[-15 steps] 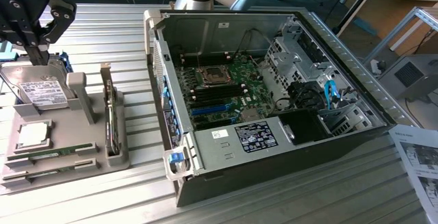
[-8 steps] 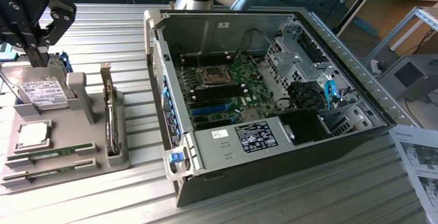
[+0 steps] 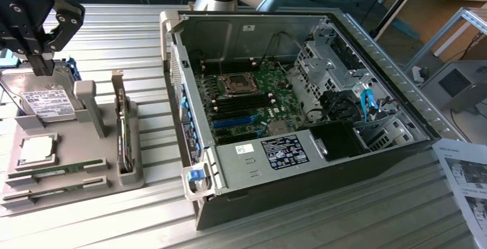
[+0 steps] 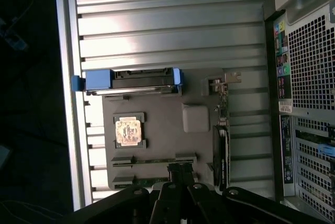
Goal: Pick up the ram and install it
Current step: 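Reach for the ram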
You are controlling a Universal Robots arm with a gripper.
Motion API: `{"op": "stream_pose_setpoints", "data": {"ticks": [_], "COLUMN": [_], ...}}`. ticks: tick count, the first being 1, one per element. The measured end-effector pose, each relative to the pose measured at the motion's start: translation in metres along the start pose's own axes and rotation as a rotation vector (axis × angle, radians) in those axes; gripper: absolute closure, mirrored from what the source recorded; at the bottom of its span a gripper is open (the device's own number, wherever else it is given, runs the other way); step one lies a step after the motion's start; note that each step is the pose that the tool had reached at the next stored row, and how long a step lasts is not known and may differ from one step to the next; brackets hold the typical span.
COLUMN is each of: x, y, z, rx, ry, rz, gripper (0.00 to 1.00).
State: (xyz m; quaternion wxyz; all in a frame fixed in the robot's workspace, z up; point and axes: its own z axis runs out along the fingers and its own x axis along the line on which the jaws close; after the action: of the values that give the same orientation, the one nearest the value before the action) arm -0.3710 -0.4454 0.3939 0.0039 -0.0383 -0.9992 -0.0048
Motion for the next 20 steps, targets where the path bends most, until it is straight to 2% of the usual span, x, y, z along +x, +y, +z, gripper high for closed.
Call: {"op": "stream_pose_setpoints", "data": {"ticks": [11,20], "x": [0.0,0.0], "y": [-0.0006,-0.0116], "z": [0.0,-0.0001], "rx": [0.0001,0.0], "ry": [0.0,0.0], "rz": [0.0,0.0], "gripper": [0.89,0.89]}}
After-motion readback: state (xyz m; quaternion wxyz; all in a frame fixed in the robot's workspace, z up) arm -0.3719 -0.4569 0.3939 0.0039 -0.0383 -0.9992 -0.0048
